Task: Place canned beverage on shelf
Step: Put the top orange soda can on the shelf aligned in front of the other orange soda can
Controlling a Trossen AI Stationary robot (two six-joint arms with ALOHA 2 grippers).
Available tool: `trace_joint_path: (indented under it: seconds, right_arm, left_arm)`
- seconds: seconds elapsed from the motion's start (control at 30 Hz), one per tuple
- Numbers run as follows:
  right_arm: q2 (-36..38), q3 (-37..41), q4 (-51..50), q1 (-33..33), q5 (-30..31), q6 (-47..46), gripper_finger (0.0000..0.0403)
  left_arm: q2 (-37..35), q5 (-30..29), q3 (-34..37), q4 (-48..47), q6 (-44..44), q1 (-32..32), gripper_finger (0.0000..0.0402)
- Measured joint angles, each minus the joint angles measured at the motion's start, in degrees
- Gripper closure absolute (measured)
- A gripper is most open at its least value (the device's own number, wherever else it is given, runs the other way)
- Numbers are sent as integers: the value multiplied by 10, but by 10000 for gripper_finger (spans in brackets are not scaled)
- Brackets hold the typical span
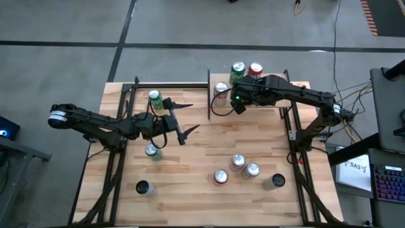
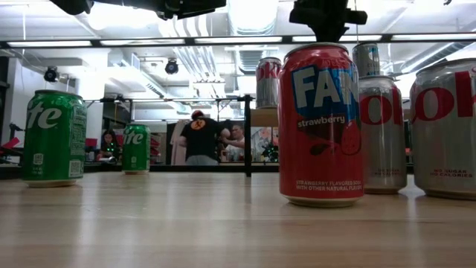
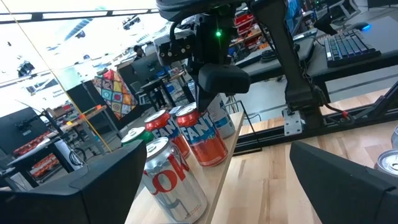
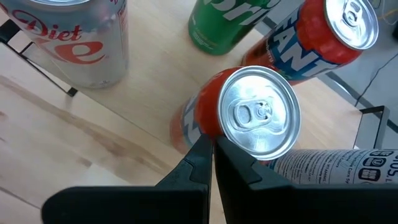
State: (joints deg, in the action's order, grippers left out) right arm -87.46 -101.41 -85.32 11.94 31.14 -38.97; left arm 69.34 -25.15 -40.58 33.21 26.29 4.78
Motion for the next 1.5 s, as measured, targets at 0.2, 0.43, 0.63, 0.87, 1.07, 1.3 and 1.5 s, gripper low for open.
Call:
trace_joint_path:
  seconds: [0.2, 0.43, 0.63, 0.87, 1.07, 1.3, 1.5]
  right_arm:
    - [3, 0, -2, 0, -1, 0, 394]
    - [3, 0, -4, 14, -1, -6, 394]
    - [3, 0, -17, 38, -1, -16, 394]
    - [4, -5, 2, 37, -16, -30, 394]
    - [4, -5, 7, 25, -48, -26, 394]
    - [8, -5, 17, 23, -56, 16, 394]
    - [8, -5, 70, 23, -54, 89, 394]
  left_arm:
    - [0, 0, 0, 0, 0, 0, 19]
    - [0, 0, 0, 0, 0, 0, 19]
    - [0, 0, 0, 0, 2, 0, 19]
    - [0, 0, 0, 0, 2, 0, 19]
    - [-4, -2, 0, -20, 2, 0, 19]
    - [-41, -39, 7, -70, 7, 0, 47]
    - [-71, -43, 8, -144, 35, -3, 124]
